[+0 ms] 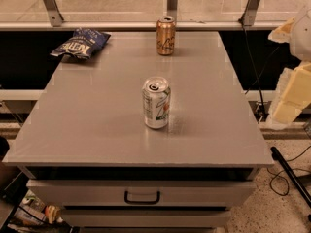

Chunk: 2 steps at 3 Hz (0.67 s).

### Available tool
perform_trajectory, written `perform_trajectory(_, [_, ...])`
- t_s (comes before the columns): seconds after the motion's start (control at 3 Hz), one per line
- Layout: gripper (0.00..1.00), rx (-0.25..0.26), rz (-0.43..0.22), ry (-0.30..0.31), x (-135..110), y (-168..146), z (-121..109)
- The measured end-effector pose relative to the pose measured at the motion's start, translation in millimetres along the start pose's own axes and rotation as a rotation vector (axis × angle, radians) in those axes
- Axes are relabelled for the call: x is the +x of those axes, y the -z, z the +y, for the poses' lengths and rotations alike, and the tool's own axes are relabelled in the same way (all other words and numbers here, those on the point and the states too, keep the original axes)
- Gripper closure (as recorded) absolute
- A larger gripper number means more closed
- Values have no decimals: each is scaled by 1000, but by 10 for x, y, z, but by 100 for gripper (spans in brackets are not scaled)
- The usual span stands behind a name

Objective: Move 7up can near blue chip bag

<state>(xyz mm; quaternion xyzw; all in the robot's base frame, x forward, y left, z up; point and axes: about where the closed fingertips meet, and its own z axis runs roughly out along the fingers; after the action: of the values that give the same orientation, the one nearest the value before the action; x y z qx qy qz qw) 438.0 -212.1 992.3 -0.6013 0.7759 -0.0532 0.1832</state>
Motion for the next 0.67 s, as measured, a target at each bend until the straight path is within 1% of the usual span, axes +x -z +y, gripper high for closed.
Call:
perform_trajectory(0.33, [0,0,0,0,0,1,0])
perform_trajectory(0.67, [0,-4,-47,-4,-24,-2,-9])
